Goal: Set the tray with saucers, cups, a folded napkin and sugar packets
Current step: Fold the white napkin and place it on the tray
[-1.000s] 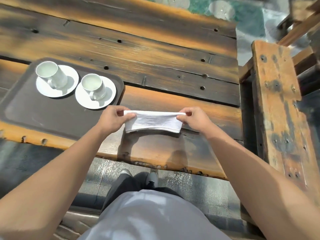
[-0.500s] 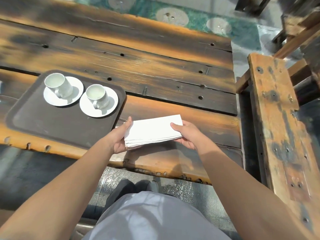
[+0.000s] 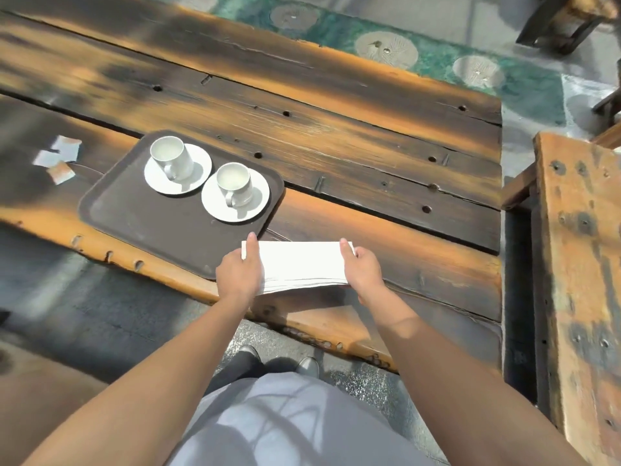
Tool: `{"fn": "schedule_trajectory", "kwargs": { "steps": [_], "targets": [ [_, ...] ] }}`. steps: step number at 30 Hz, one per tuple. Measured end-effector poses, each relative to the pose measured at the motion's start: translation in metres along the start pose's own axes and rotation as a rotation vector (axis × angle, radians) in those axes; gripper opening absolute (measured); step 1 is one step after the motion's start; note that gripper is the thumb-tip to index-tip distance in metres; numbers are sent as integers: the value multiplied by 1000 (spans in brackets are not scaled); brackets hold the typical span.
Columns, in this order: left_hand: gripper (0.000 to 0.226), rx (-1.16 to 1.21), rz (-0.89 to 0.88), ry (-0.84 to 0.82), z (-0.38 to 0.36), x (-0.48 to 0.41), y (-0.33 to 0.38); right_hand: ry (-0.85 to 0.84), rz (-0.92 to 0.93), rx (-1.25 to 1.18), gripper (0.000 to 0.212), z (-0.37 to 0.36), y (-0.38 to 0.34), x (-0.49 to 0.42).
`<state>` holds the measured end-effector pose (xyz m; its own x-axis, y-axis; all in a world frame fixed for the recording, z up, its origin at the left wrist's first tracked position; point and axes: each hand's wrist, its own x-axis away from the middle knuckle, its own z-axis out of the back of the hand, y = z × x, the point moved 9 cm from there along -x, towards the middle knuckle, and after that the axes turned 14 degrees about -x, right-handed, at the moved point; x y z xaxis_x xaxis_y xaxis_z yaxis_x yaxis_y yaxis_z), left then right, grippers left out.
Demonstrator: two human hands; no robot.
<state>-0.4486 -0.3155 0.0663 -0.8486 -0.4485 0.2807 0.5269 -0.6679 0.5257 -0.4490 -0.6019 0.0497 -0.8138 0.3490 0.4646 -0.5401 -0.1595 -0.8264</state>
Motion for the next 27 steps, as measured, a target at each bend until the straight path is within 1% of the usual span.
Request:
{"fn": "schedule_trajectory", "kwargs": {
  "steps": [3, 5, 7, 11, 15, 17, 20, 23, 27],
  "targets": [
    [67, 126, 97, -25, 5, -8, -22, -2, 28, 18, 41, -20, -8, 3],
    [59, 292, 150, -57, 6, -15, -38, -2, 69, 50, 35, -35, -16, 6],
    [54, 371, 161, -32, 15, -24, -49, -4, 122, 76, 32, -51, -27, 9],
    [55, 292, 134, 40, 45, -52, -72, 5, 149, 18, 30, -92, -40, 19],
    [57, 252, 84, 43, 78, -91, -97, 21, 136, 5, 32, -143, -49, 30],
    [59, 196, 38, 51, 97, -115, -109, 31, 143, -9, 35, -170, -57, 36],
    [61, 127, -12, 64, 124, -153, -131, 58, 182, -23, 36, -213, -75, 45],
    [61, 94, -44, 43, 147, -189, -152, 92, 277, 9, 39, -255, -95, 54],
    [62, 74, -81, -8, 167, -228, -169, 132, 225, 9, 38, -298, -92, 60]
  ]
}}
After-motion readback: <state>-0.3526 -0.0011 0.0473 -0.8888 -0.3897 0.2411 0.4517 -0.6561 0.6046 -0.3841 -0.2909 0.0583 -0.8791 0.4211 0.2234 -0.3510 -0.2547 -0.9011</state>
